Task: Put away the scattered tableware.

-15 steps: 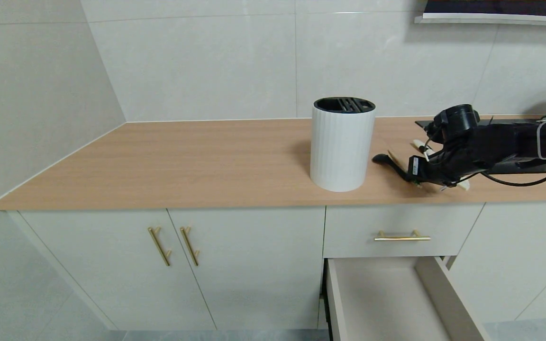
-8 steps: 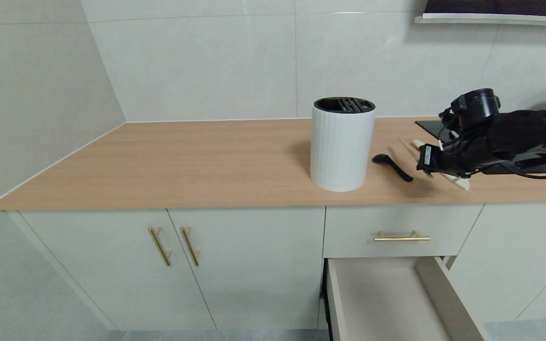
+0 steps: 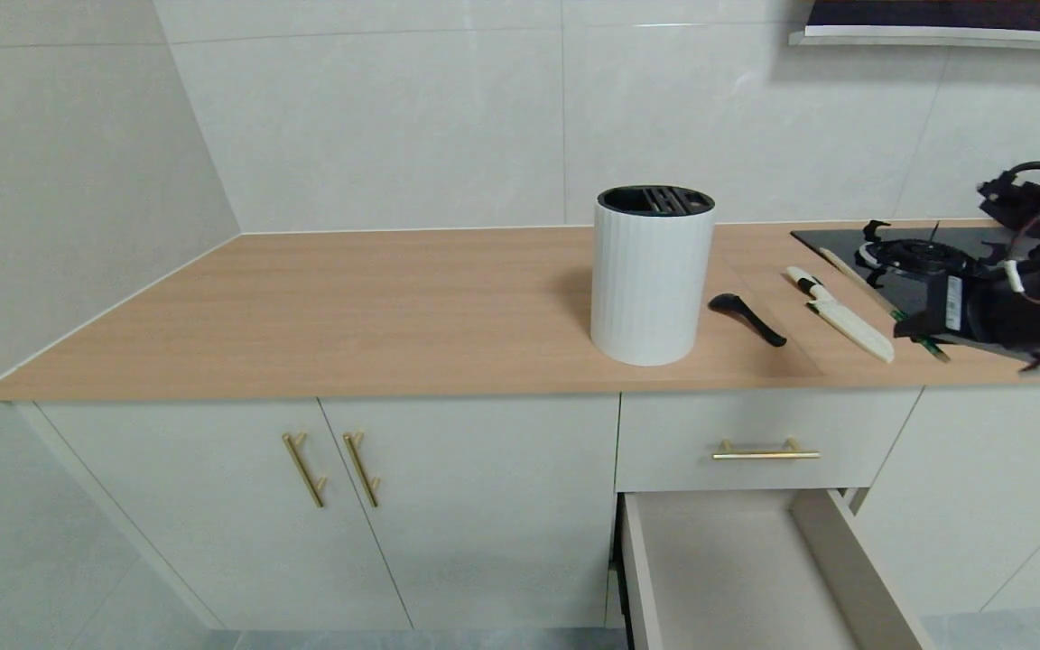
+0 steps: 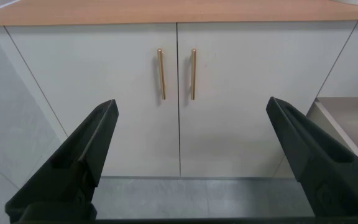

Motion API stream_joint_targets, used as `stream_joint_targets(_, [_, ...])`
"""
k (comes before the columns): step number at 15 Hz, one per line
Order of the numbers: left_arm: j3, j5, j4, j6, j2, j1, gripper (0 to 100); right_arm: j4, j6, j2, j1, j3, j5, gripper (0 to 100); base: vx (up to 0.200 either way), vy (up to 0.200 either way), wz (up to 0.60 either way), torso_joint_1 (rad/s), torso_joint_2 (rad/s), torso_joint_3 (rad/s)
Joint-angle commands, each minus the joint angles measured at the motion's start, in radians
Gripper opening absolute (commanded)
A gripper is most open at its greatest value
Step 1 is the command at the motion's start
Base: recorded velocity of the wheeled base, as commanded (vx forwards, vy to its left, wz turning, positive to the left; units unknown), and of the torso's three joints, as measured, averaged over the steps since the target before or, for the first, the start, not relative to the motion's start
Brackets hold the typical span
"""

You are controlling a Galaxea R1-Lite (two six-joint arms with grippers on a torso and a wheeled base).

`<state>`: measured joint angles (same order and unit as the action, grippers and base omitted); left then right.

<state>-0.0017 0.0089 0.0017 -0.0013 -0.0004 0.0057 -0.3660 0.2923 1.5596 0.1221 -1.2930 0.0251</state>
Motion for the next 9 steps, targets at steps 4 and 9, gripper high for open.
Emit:
stream_joint_targets(4, [0.000,0.000,0.000,0.000,0.000,0.000,100,-0.268,-0.005,-0.368,0.136,0.285,0.030,0,0.000,0.000,0.00,0.000,0.00,0.000])
stream_joint_targets(9, [0.000,0.000,0.000,-0.002,0.000,0.000,100,-0.295,-0.009,-0.254,0.139,0.412,0.030,0,0.000,0.000,0.00,0.000,0.00,0.000])
